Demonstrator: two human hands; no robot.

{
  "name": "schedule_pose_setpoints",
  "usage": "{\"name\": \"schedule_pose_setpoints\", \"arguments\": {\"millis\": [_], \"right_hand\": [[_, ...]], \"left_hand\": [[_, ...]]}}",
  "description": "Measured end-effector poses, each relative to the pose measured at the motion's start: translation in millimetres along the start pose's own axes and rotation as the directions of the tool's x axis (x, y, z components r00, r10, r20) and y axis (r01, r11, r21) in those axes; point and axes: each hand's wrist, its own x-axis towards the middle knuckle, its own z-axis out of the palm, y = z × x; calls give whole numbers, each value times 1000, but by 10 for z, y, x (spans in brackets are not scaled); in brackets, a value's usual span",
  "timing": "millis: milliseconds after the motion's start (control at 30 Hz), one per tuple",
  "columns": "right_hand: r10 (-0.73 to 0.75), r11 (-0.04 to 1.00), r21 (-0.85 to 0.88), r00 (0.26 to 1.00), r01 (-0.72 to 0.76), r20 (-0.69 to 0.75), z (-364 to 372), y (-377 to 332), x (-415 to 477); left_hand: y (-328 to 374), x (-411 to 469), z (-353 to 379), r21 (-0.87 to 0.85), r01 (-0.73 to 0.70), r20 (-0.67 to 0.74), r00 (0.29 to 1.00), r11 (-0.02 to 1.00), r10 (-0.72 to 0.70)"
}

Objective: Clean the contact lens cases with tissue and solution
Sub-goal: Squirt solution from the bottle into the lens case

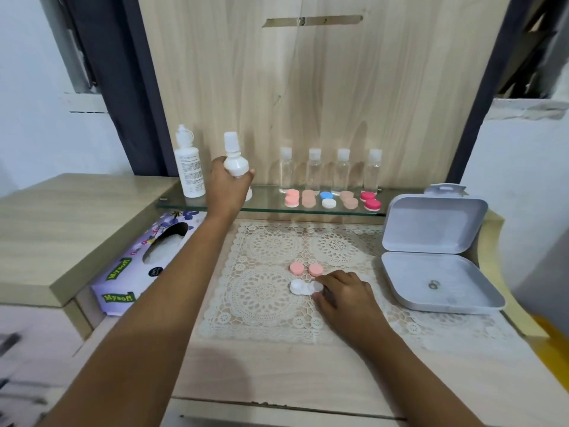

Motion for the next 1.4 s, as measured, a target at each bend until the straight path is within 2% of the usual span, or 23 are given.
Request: {"name": "schedule_pose_setpoints", "arguments": {"millis": [167,433,700,800,1000,1133,1233,1400], "right_hand": [[1,1000,-4,1000,-1,-10,11,5,-6],[7,1000,13,1000,-7,23,-31,-17,-13],[1,1000,-2,1000,-1,-15,-27,-32,-20],[10,1000,5,1000,-11,13,-48,-47,1],[5,995,98,999,-8,33,-231,-138,239],[-21,957,291,1000,17,12,-401,-509,610],[-4,911,412,999,-16,49,-396,-807,891],[10,907,419,996,-45,86,-286,-1069,1106]], "left_hand": [[136,-554,-139,-65,-41,72,996,997,45],[-305,-1061,-186,38,42,248,967,998,-50],[-596,-1122,-171,2,98,268,959,995,-95],[-642,-1129,-165,-33,107,284,954,994,-94],[-709,-1123,-144,-36,135,302,946,990,-118],[-727,-1125,-146,-22,151,317,939,988,-137],[-730,-1113,-151,-5,156,318,937,988,-146],[-752,-1094,-145,-21,182,325,931,983,-165]]}}
